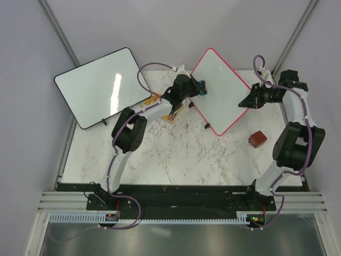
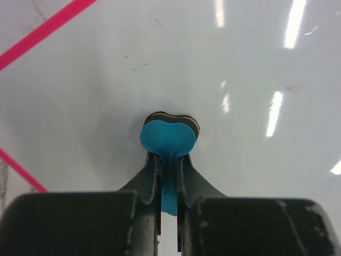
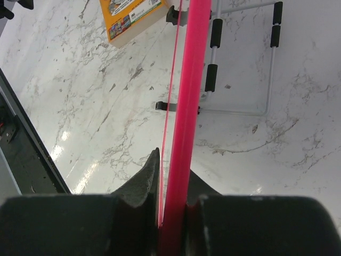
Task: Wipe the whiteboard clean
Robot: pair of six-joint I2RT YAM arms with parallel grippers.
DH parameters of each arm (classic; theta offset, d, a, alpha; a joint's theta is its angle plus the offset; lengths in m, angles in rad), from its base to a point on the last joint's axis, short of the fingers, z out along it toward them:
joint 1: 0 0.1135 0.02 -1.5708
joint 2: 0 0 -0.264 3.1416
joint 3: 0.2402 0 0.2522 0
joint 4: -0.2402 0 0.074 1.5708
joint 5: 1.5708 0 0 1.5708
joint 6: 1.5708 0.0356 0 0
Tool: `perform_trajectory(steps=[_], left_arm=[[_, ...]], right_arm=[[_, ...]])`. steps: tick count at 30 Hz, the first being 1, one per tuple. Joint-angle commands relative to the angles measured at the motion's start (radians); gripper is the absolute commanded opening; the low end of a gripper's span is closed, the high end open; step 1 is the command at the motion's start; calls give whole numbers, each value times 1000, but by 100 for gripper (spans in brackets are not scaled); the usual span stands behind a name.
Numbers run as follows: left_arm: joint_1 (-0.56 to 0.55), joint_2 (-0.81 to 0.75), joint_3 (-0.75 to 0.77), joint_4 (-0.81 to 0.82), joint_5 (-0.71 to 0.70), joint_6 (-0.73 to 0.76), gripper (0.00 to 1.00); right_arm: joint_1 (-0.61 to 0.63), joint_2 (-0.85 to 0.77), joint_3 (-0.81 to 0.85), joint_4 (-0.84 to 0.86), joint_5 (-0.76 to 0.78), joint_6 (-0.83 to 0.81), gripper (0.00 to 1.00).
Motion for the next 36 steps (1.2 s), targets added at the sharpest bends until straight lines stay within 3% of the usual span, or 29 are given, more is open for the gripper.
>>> perform_trajectory(steps=[1, 4, 8, 10, 14, 20, 25, 31, 33, 34, 36], left_arm=[[2, -38, -97, -148, -97, 56, 2], [6, -115, -163, -156, -119, 87, 2], [6, -288, -360, -106, -194, 133, 2], [6, -383, -419, -75, -231, 165, 2], [6, -504, -526, -60, -289, 211, 2], [6, -541, -566, -56, -329, 253, 2], [6, -546, -586, -59, -329, 247, 2], [6, -560, -620, -56, -349, 264, 2], [6, -564, -626, -58, -355, 270, 2], [6, -566, -631, -58, -356, 273, 2], [6, -570, -635, -61, -356, 277, 2]], right_arm=[[78, 49, 16, -165, -14, -257, 0], [80, 65, 36, -184, -12, -267, 0], [78, 86, 53, -194, 0, -247, 1], [80, 102, 64, -205, -2, -244, 6], [80, 108, 70, -208, 0, -233, 26], [80, 105, 75, -208, -20, -219, 41], [78, 103, 75, -208, -28, -216, 45], [49, 106, 69, -216, -45, -219, 44], [37, 112, 73, -237, -54, -245, 30], [28, 114, 72, -263, -55, -256, 18], [27, 123, 56, -329, -48, -338, 13]])
